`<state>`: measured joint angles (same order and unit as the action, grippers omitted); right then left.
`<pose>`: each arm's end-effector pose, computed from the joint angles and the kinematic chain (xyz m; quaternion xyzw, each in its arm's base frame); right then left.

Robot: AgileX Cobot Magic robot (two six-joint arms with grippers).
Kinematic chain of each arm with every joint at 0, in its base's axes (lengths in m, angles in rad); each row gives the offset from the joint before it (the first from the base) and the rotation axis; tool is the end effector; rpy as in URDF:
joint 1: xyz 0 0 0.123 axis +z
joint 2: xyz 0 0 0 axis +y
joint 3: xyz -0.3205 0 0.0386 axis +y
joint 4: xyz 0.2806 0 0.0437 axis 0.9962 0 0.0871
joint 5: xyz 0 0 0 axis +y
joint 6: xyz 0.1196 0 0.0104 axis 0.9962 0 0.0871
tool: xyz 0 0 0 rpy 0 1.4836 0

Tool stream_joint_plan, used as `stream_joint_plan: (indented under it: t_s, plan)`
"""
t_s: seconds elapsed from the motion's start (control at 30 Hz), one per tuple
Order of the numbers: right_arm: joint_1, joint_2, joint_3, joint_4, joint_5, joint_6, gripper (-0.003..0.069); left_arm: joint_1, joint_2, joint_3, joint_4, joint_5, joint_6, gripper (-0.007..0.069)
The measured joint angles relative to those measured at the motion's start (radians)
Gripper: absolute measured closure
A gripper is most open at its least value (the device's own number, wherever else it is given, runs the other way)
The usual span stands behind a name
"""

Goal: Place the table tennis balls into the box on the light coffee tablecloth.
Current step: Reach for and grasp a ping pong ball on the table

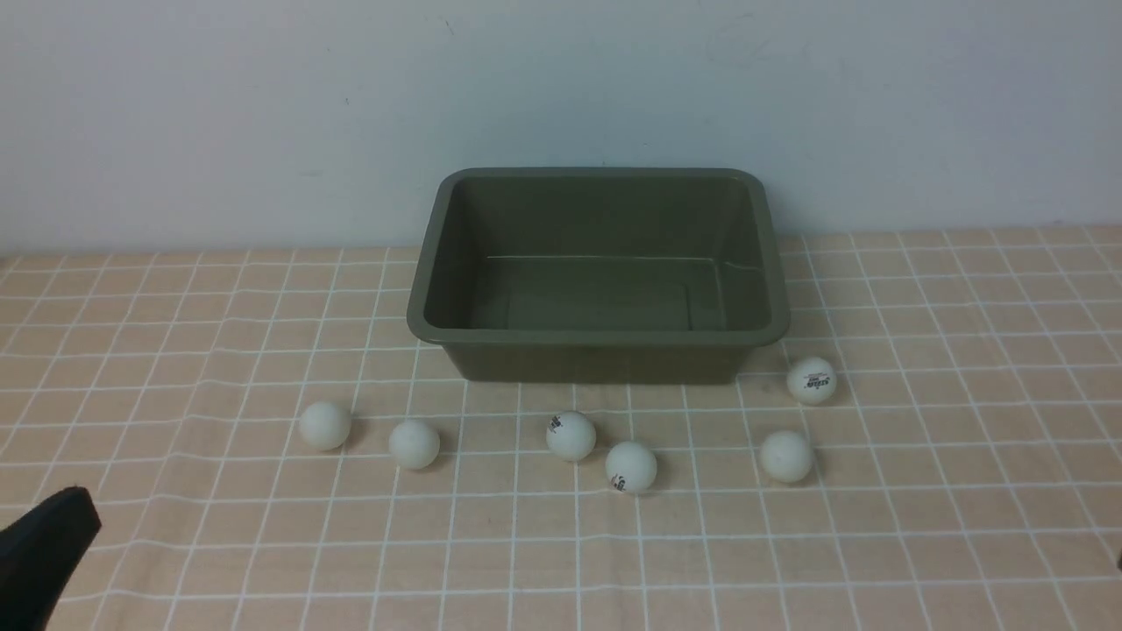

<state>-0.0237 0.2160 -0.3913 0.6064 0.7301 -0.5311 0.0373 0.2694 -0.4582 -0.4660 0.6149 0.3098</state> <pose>0.0684 0.0440 0.2810 -0.1216 0.8082 0.1383 0.5594 0.0810 -0.0281 0.3082 0.0316 0.7973 -0.1173 0.5913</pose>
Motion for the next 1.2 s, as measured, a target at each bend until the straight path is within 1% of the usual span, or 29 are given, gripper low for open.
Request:
stream_joint_plan:
  t_s: [0.07,0.1,0.13,0.2,0.23,0.33,0.37,0.43,0.53,0.57,0.6,0.73,0.87,0.9,0.97,1.2]
  plan:
    - [0.000,0.059,-0.021,0.046,-0.001,-0.055,0.0169,0.000,0.057,-0.029,0.007,0.018,0.041,0.0209]
    - [0.000,0.067,-0.028,0.057,-0.001,-0.061,0.0169,0.000,0.057,-0.029,0.007,0.018,0.041,0.0209]
    - [0.000,0.121,-0.053,0.096,0.003,-0.111,0.0169,0.000,0.092,-0.045,0.007,0.021,0.061,0.0209]
    - [0.000,0.211,-0.097,0.135,0.022,-0.181,0.0169,0.000,0.129,-0.053,0.003,0.022,0.091,0.0209]
    - [0.000,0.293,-0.141,0.153,0.043,-0.224,0.0169,0.000,0.157,-0.057,-0.004,0.022,0.124,0.0209]
    - [0.000,0.393,-0.203,0.157,0.069,-0.252,0.0169,0.000,0.174,-0.057,-0.009,0.022,0.146,0.0209]
    - [0.000,0.486,-0.249,0.155,0.087,-0.261,0.0169,0.000,0.184,-0.057,-0.016,0.023,0.164,0.0209]
    - [0.000,0.583,-0.305,0.146,0.107,-0.267,0.0169,0.000,0.187,-0.057,-0.021,0.024,0.176,0.0209]
    - [0.000,0.783,-0.429,0.091,0.146,-0.298,0.0169,0.000,0.187,-0.057,-0.028,0.024,0.197,0.0209]
    - [0.000,0.796,-0.429,0.091,0.146,-0.301,0.0169,0.000,0.187,-0.057,-0.028,0.024,0.198,0.0209]
    - [0.000,0.892,-0.493,0.045,0.169,-0.327,0.0169,0.000,0.187,-0.057,-0.030,0.024,0.207,0.0209]
    - [0.000,1.106,-0.631,-0.028,0.228,-0.366,0.0169,0.000,0.188,-0.057,-0.055,0.024,0.212,0.0209]
    - [0.000,1.282,-0.777,-0.038,0.275,-0.389,0.0169,0.000,0.190,-0.057,-0.075,0.012,0.236,0.0209]
    - [0.000,1.301,-0.784,-0.039,0.277,-0.392,0.0169,0.000,0.190,-0.057,-0.076,0.012,0.239,0.0209]
    - [0.000,1.418,-0.877,-0.040,0.311,-0.418,0.0169,0.000,0.190,-0.057,-0.079,0.009,0.252,0.0209]
    - [0.000,1.669,-1.078,-0.035,0.393,-0.452,0.0169,0.000,0.190,-0.057,-0.083,0.009,0.260,0.0209]
